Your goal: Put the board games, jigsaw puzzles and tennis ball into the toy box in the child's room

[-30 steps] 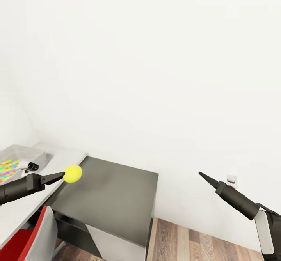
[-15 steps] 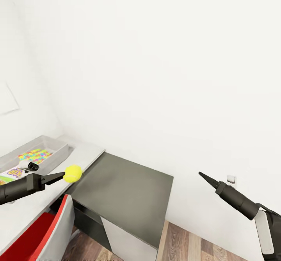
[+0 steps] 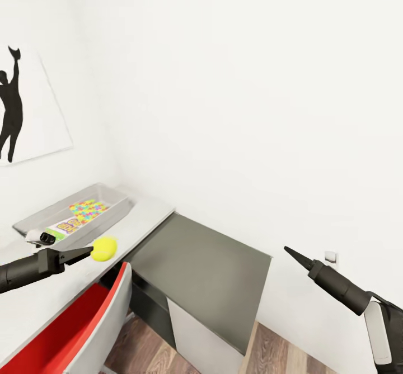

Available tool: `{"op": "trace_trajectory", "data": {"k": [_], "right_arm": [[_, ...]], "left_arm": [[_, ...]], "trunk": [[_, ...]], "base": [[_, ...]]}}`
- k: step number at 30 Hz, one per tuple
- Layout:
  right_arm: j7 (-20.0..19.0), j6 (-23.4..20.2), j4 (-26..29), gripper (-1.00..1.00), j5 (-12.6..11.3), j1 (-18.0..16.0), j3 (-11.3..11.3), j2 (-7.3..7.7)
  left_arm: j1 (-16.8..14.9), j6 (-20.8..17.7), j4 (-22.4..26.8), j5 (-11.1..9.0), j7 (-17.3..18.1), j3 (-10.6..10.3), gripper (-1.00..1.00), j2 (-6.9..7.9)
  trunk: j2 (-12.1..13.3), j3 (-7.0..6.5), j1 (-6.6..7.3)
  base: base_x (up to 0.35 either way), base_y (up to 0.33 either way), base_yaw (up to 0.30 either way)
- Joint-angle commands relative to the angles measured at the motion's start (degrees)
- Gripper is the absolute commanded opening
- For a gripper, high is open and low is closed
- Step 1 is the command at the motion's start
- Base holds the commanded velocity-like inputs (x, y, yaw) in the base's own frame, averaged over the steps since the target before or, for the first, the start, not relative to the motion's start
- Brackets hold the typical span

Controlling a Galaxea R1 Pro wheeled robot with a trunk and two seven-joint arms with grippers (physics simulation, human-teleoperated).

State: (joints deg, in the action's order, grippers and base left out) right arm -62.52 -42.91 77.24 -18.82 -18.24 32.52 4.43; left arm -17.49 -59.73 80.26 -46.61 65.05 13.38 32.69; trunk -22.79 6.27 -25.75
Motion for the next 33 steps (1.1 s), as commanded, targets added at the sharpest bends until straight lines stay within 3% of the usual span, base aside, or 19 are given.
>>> {"op": "trace_trajectory", "data": {"k": [1,33], "right_arm": [[-0.06,-0.31,0.01,1.0,-0.19,-0.04,0.03,-0.02],[0.03,-0.24,0.01,1.0,-0.09,-0.04,-0.01,-0.16]], "left_arm": [[-0.08,-0.27,-0.02,0.02,0.16,0.01,-1.0,0.0],[-0.08,-0.27,-0.03,0.03,0.16,0.07,-1.0,0.01]], "trunk": [[-0.13,0.13,-0.03],[-0.13,0.13,-0.03]], "base": [[-0.027,0.002,0.29],[-0.002,0.0,0.289]]}}
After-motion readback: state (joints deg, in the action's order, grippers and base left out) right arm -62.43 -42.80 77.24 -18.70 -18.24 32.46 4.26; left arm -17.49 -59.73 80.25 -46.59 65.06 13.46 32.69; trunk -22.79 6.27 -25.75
